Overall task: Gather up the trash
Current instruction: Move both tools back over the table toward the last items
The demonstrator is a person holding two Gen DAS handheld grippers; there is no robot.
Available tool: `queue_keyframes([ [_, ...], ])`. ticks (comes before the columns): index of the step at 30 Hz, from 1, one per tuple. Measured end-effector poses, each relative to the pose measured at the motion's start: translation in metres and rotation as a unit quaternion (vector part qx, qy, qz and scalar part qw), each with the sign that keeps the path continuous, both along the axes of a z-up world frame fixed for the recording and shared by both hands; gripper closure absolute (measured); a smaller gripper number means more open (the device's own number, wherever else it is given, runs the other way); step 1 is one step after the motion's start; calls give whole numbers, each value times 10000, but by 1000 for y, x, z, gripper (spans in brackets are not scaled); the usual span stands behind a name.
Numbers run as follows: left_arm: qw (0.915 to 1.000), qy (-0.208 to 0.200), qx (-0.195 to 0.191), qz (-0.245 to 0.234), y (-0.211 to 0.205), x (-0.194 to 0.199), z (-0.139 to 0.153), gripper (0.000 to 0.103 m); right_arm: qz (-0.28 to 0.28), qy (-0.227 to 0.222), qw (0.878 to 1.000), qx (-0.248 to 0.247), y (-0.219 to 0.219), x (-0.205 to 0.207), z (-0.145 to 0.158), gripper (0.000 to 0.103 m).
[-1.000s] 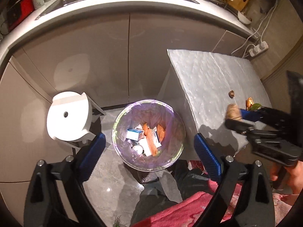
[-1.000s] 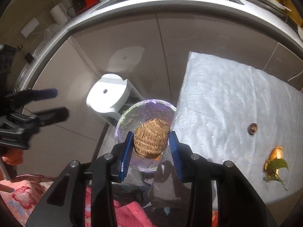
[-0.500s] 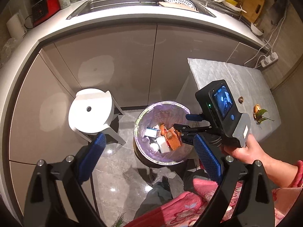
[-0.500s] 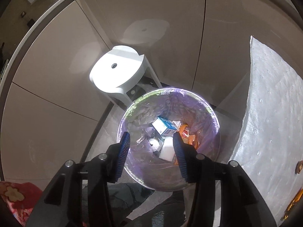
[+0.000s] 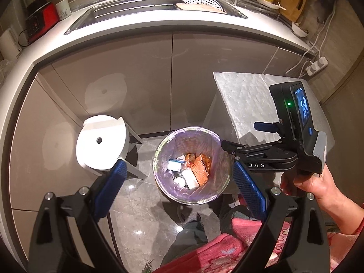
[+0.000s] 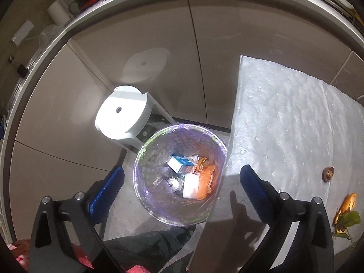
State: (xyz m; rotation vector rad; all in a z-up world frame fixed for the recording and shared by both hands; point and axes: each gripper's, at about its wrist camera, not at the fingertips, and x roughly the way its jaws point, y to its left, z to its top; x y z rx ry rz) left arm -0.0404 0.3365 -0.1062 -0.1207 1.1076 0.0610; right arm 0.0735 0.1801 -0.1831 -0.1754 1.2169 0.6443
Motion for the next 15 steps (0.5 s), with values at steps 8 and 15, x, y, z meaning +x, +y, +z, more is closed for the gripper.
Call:
queue_keyframes([
  [8,9982,-171,-20,-574,-33,22,13,13,-655,-567,9962,26,-60,-4,47,2],
  [15,9887,-206,-169,-1475,-86,55,11,13,-1659,-1034,9798,-413,-152,-23,70,2],
])
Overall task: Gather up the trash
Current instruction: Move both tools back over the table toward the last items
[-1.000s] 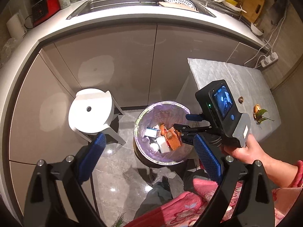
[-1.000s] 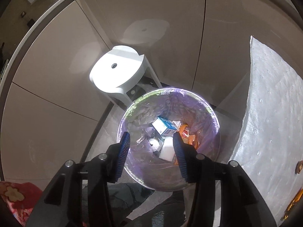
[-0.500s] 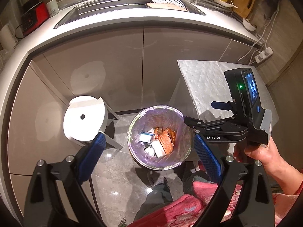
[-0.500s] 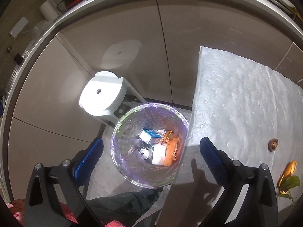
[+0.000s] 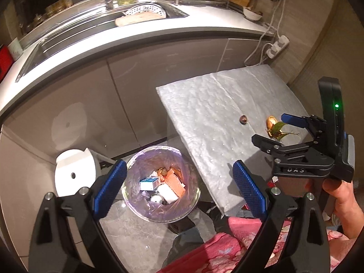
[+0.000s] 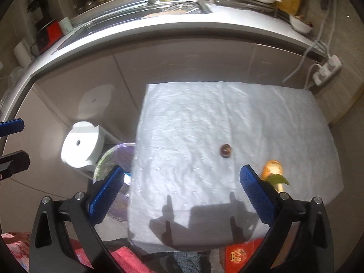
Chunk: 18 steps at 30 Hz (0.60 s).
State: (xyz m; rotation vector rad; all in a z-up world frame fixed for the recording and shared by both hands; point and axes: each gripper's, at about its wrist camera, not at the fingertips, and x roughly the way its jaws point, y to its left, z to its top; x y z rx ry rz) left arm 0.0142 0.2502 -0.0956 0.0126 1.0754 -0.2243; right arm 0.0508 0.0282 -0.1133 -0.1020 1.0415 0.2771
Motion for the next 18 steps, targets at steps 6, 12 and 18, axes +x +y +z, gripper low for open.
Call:
queue_keyframes([
  [6,9963,-65,34,-862,-66,37,-19,13,-977,-34,9952,-6,-82,-14,8,2],
  [12,9865,-88,191,-1624,-136,76,-52,13,-1792,13,9837,146,-149,-28,16,2],
  [18,9759,410,338,-2115,-189,116,-112,35,-2245,135,9740,274,-199,-38,20,2],
])
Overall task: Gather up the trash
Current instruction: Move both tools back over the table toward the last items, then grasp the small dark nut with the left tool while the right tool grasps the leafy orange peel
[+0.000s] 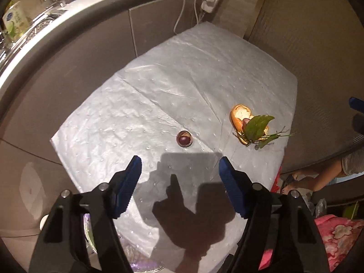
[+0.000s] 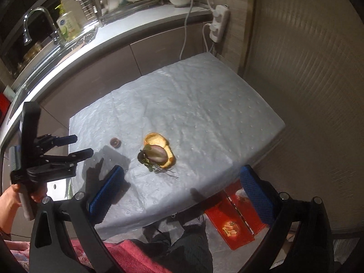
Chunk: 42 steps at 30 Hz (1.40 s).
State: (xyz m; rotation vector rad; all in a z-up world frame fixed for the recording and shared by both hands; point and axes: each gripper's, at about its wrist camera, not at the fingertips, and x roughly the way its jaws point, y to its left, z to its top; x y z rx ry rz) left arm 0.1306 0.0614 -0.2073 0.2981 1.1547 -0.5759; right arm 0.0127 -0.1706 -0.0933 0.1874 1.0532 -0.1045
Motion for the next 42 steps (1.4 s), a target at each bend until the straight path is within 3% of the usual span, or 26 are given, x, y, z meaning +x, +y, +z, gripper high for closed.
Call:
queue_keyframes([
  [8,9987,361,245,-249,-39,28,-54,49,-307,224,9993,1,-42,-9,-8,2],
  [11,9978,495,350,-257,-45,34,-67,59,-352,268,9990,22,-53,-10,-10,2],
  [17,9975,421,499,-278,-48,38,-72,79,-322,319,9989,137,-58,-6,-16,2],
  [22,9975,454,484,-242,-47,40,-71,79,13,343,9988,336,-47,3,-22,2],
  [28,9991,331,210,-138,-32,27,-34,79,905,264,9942,512,-9,32,-36,4],
  [35,9995,68,-167,242,0,2,29,79,1847,360,9817,295,51,58,-65,29],
  [40,9984,-10,-347,448,22,-14,53,79,1795,545,9819,274,67,76,-87,41],
  [42,9981,-54,-346,508,31,-20,54,79,1592,651,9841,453,63,85,-97,51],
])
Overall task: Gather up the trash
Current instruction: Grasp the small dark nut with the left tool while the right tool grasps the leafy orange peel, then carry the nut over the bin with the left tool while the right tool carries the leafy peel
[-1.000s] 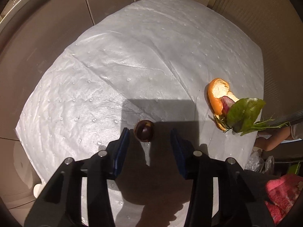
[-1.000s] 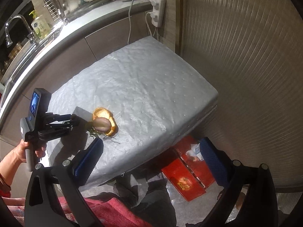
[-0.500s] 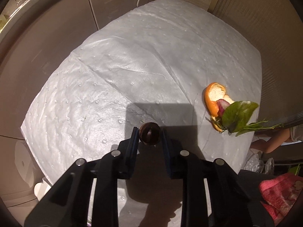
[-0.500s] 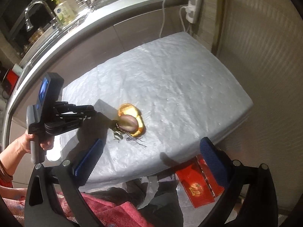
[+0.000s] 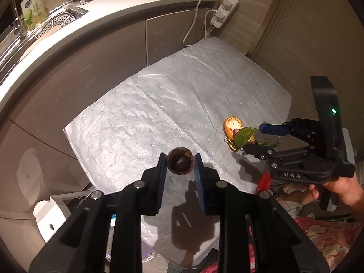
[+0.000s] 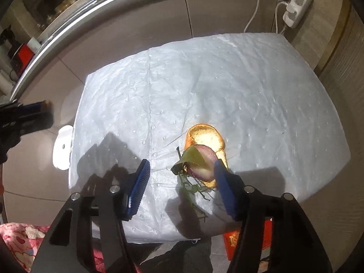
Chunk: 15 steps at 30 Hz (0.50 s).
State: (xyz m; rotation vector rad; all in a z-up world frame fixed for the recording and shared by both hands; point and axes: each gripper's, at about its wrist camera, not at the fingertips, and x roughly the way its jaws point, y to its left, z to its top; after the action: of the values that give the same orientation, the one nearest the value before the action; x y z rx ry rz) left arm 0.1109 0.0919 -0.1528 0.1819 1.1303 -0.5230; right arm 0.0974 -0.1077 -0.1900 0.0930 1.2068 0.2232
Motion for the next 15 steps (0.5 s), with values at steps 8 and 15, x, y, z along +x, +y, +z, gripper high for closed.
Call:
queue_keyframes([
  [8,9999,-89,9,112,19,-12,3,79,-415,117,9983,386,-7,6,-8,94],
  [15,9993,-110,-56,345,49,-14,6,79,-702,-46,9927,980,-11,4,12,101],
])
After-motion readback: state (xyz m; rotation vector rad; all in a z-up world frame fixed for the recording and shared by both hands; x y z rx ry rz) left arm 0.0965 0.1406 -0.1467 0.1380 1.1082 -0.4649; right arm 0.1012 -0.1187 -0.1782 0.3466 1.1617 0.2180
